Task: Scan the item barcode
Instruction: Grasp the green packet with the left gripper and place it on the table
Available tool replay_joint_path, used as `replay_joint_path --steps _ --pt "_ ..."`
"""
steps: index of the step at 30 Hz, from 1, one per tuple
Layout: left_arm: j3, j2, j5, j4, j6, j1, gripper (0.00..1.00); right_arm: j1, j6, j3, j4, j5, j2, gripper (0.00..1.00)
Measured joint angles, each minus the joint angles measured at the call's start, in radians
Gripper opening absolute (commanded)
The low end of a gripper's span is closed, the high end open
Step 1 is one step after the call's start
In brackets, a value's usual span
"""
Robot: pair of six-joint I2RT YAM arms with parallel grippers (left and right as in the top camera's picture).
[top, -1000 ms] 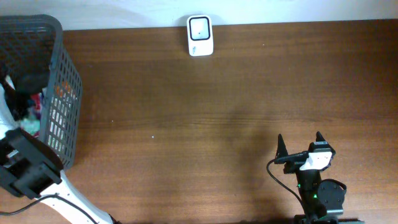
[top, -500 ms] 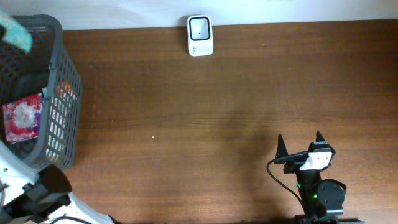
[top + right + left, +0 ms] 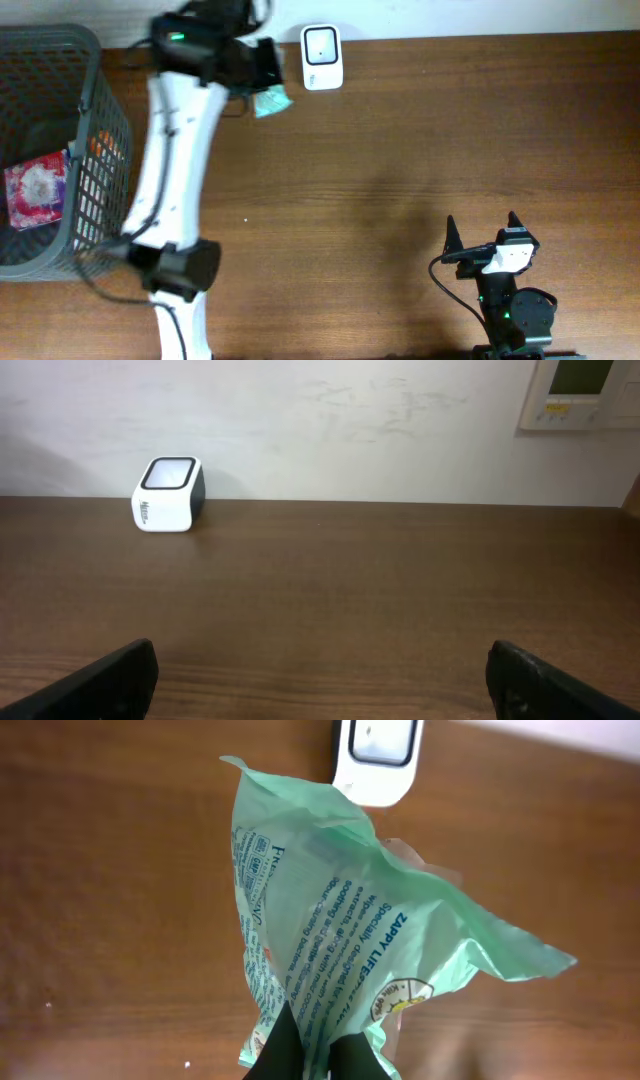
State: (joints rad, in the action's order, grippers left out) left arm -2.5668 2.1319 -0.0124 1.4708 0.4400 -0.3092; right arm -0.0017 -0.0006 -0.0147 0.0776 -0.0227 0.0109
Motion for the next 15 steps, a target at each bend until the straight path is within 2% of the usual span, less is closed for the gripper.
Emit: replay_joint_path --steps 8,11,13,15 --pt "0.014 0.330 0.054 -0.061 0.040 -0.154 0.02 0.000 0.000 0.000 0.000 0.000 0.000 0.99" --pt "0.016 0.414 0.054 -0.068 0.081 -0.177 0.11 0.000 0.000 0.000 0.000 0.000 0.000 0.99" --pt "0.016 0.440 0.055 -0.071 0.099 -0.178 0.27 0.000 0.000 0.000 0.000 0.000 0.000 0.99" --pt "0.016 0.445 0.055 -0.073 0.105 -0.179 0.36 0.000 0.000 0.000 0.000 0.000 0.000 0.99"
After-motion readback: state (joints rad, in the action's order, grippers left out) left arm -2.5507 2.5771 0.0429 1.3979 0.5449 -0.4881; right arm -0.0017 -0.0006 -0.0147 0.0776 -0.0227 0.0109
